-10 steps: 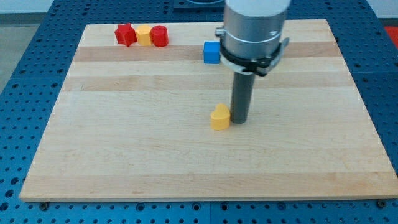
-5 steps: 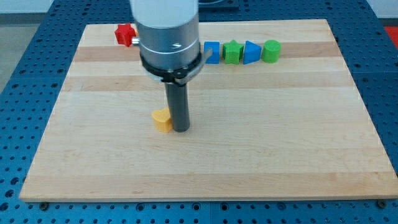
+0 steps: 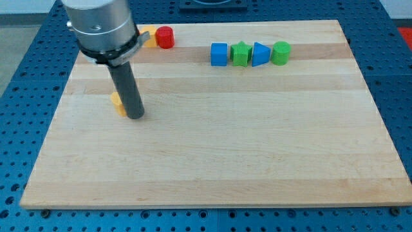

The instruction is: Place the yellow heart to the left side of the red star

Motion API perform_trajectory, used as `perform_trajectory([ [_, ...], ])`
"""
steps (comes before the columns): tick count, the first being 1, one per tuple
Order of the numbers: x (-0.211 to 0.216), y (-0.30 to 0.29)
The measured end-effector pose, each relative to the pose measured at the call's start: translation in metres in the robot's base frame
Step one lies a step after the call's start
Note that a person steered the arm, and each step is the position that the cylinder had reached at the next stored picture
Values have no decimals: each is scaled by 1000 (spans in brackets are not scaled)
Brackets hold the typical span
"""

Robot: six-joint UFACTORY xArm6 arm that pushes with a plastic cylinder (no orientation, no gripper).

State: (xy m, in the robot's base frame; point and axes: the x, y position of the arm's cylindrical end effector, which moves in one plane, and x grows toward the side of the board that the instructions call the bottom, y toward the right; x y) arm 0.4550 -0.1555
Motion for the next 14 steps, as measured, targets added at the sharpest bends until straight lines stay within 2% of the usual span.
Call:
perform_trajectory([
  [2, -4, -46],
  [3, -19, -65],
  [4, -50, -62],
  [6, -56, -26],
  [8, -65, -36],
  [11, -126, -46],
  [13, -135, -42],
  [14, -135, -11],
])
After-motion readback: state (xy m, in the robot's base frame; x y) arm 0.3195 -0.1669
